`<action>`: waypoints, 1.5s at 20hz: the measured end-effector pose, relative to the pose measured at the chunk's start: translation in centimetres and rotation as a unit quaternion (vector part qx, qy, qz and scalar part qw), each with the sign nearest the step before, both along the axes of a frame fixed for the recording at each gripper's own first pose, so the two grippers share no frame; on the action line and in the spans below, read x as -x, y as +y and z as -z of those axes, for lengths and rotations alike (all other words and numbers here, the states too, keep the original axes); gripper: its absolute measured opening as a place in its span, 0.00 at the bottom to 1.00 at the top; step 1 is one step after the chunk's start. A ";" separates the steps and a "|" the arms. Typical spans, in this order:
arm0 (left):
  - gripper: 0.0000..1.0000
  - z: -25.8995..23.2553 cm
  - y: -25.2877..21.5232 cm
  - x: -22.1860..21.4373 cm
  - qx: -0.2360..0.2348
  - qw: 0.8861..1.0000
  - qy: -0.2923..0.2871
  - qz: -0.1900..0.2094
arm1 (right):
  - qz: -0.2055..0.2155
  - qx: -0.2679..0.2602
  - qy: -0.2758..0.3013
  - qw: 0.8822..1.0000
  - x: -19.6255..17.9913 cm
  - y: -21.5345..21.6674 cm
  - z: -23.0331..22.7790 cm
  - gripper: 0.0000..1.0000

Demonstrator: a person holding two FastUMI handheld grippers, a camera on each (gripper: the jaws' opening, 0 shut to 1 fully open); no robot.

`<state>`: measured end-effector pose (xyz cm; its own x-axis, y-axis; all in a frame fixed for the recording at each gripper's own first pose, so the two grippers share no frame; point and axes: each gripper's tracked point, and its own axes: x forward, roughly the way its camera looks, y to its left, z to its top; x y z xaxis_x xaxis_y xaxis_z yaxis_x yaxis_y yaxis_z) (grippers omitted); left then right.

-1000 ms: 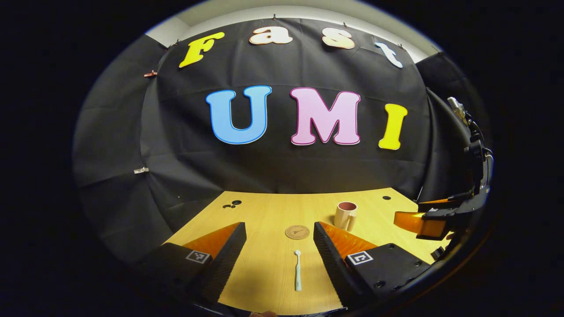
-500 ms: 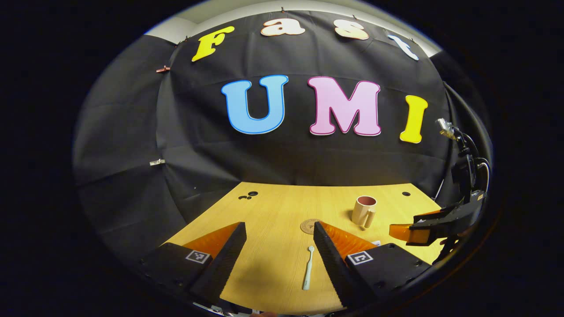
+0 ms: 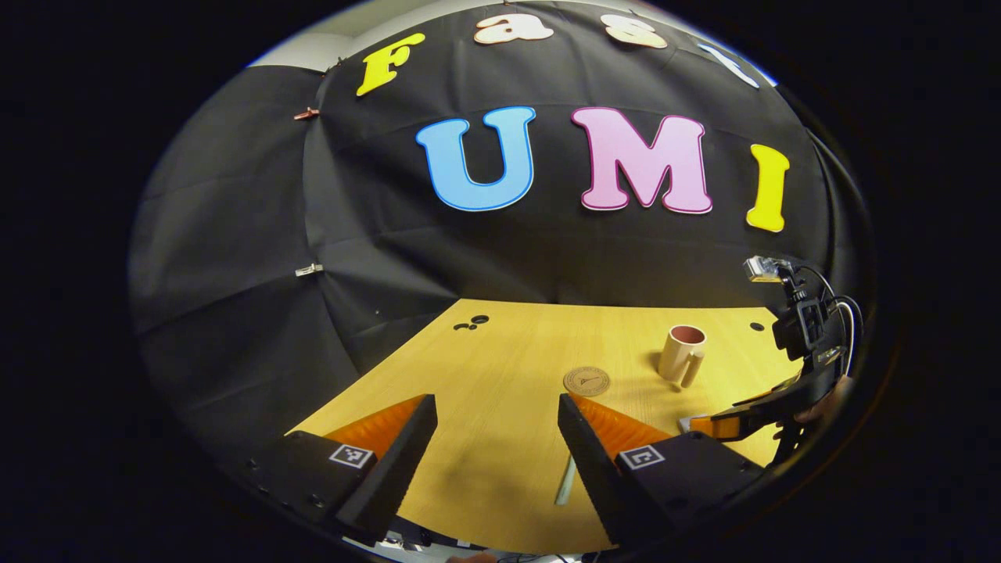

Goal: Put the toothbrush and toothpaste on the desktop into the cup, then pick up the cup and place it on the coaster on the desktop.

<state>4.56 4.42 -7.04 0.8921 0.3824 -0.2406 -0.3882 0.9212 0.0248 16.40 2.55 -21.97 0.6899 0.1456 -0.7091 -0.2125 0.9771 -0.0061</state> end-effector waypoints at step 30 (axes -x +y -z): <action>0.99 3.3 -2.0 1.2 0.018 0.997 0.040 0.057 | 0.029 0.041 0.109 0.993 1.0 -0.9 6.4 0.27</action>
